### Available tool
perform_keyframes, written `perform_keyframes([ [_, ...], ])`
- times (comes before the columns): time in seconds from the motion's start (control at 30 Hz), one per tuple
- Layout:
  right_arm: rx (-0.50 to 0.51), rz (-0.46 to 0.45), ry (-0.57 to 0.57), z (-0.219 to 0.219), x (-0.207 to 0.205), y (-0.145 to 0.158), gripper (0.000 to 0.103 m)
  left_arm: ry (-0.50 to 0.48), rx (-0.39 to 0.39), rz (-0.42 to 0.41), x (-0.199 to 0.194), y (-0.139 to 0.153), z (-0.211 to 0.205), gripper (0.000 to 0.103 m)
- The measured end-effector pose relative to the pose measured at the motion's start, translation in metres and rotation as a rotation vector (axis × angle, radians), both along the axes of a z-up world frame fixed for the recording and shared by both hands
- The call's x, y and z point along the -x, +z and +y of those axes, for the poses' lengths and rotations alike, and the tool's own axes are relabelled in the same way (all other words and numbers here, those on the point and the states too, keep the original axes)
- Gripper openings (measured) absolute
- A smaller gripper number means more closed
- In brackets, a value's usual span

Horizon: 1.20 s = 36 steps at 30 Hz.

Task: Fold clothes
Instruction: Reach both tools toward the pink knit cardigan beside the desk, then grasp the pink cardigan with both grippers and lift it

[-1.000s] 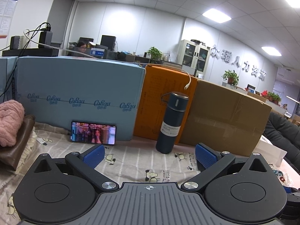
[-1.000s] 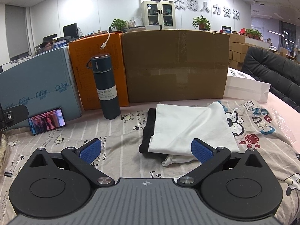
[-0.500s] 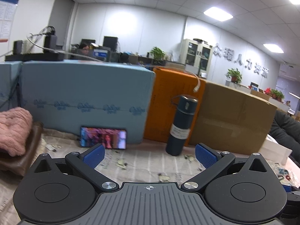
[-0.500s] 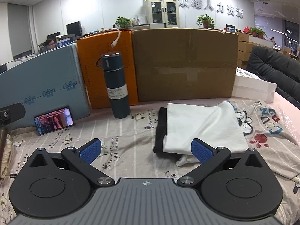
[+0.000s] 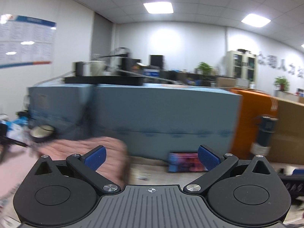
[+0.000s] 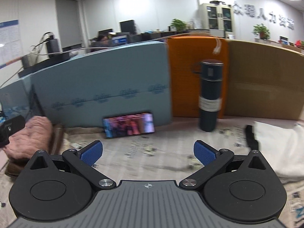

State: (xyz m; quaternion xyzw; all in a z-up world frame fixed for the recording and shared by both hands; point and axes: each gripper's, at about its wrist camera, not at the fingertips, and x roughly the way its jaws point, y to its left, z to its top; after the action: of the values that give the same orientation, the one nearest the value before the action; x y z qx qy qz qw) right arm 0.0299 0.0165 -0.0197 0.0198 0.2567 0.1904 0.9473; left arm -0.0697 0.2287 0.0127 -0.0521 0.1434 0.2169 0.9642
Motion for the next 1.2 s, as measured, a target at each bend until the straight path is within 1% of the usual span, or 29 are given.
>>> perform_keyframes([
  [0.13, -0.009, 0.008, 0.052, 0.065, -0.003, 0.004, 0.103, 0.081, -0.031, -0.003, 0.016, 0.002, 0.055, 0.103],
  [0.3, 0.014, 0.008, 0.093, 0.138, -0.004, 0.009, 0.103, 0.164, 0.008, 0.0, 0.03, -0.001, 0.131, 0.103],
  [0.4, 0.026, 0.014, 0.14, 0.176, -0.008, 0.005, 0.103, 0.213, 0.067, 0.004, 0.035, -0.009, 0.175, 0.103],
  [0.47, 0.032, 0.018, 0.171, 0.201, -0.013, -0.003, 0.103, 0.232, 0.128, 0.006, 0.033, -0.019, 0.2, 0.103],
  [0.5, 0.035, 0.035, 0.179, 0.211, -0.015, -0.006, 0.103, 0.239, 0.159, 0.008, 0.032, -0.024, 0.213, 0.102],
  [0.57, 0.039, 0.068, 0.195, 0.232, -0.021, -0.014, 0.103, 0.226, 0.214, 0.01, 0.026, -0.033, 0.227, 0.102],
  [0.67, 0.025, 0.092, 0.224, 0.252, -0.027, -0.022, 0.103, 0.197, 0.292, 0.014, 0.017, -0.046, 0.246, 0.102],
  [0.73, 0.026, 0.1, 0.232, 0.264, -0.031, -0.027, 0.103, 0.177, 0.344, 0.016, 0.011, -0.054, 0.258, 0.099],
  [0.8, 0.026, 0.109, 0.243, 0.275, -0.035, -0.033, 0.103, 0.149, 0.375, 0.021, 0.001, -0.062, 0.266, 0.099],
  [0.87, 0.028, 0.122, 0.251, 0.284, -0.038, -0.039, 0.103, 0.133, 0.385, 0.038, -0.008, -0.069, 0.27, 0.097],
  [0.93, 0.032, 0.144, 0.25, 0.292, -0.041, -0.045, 0.102, 0.119, 0.393, 0.057, -0.017, -0.076, 0.274, 0.087],
  [0.97, 0.036, 0.156, 0.249, 0.295, -0.042, -0.049, 0.1, 0.108, 0.395, 0.07, -0.021, -0.08, 0.274, 0.077],
  [1.0, 0.04, 0.166, 0.25, 0.298, -0.042, -0.052, 0.1, 0.095, 0.397, 0.084, -0.023, -0.083, 0.273, 0.062],
  [1.03, 0.04, 0.17, 0.248, 0.299, -0.041, -0.054, 0.094, 0.082, 0.398, 0.098, -0.026, -0.086, 0.272, 0.052],
  [1.07, 0.039, 0.175, 0.246, 0.3, -0.04, -0.057, 0.084, 0.071, 0.389, 0.104, -0.026, -0.088, 0.27, 0.039],
  [1.1, 0.038, 0.179, 0.245, 0.3, -0.039, -0.059, 0.081, 0.063, 0.374, 0.103, -0.026, -0.088, 0.267, 0.029],
  [1.13, 0.031, 0.181, 0.243, 0.3, -0.037, -0.06, 0.073, 0.055, 0.359, 0.103, -0.026, -0.088, 0.264, 0.024],
  [1.17, 0.02, 0.18, 0.25, 0.299, -0.034, -0.061, 0.06, 0.049, 0.341, 0.101, -0.025, -0.087, 0.26, 0.018],
  [1.2, 0.011, 0.179, 0.257, 0.298, -0.032, -0.062, 0.055, 0.043, 0.321, 0.098, -0.024, -0.084, 0.256, 0.016],
])
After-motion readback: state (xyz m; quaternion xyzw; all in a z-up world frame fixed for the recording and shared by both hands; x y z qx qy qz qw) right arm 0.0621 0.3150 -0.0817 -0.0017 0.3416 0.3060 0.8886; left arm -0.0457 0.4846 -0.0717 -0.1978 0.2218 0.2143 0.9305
